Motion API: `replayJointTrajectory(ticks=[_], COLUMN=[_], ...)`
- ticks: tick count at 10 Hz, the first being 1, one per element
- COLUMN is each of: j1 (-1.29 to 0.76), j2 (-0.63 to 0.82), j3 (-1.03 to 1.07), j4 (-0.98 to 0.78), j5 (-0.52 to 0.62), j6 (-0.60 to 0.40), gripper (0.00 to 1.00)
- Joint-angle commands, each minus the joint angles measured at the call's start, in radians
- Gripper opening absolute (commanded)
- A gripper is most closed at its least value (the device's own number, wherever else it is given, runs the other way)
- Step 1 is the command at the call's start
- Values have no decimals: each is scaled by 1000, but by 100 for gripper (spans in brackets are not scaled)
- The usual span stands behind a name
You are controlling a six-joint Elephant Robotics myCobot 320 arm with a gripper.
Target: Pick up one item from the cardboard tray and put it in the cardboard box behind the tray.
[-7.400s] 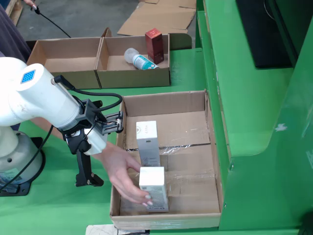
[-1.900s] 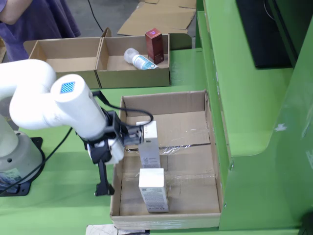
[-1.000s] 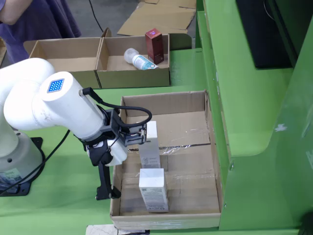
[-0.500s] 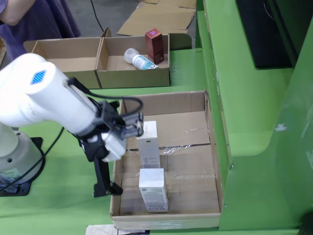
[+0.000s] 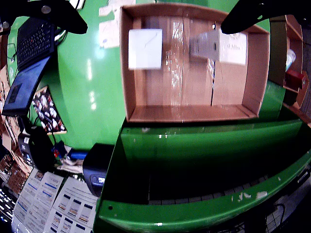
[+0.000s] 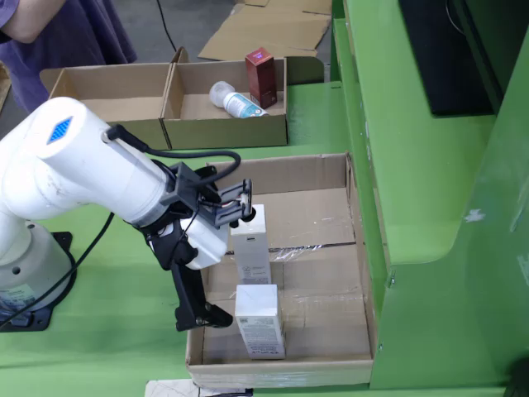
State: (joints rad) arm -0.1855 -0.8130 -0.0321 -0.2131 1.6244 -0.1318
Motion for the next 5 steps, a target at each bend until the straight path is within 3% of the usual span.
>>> replayJointTrajectory(ticks=[1,5], j1=[0,2], j2=[-20,-29], j3=[32,32], j4=[139,177], j5=[-23,-33], j6=[0,4], gripper=[100,100])
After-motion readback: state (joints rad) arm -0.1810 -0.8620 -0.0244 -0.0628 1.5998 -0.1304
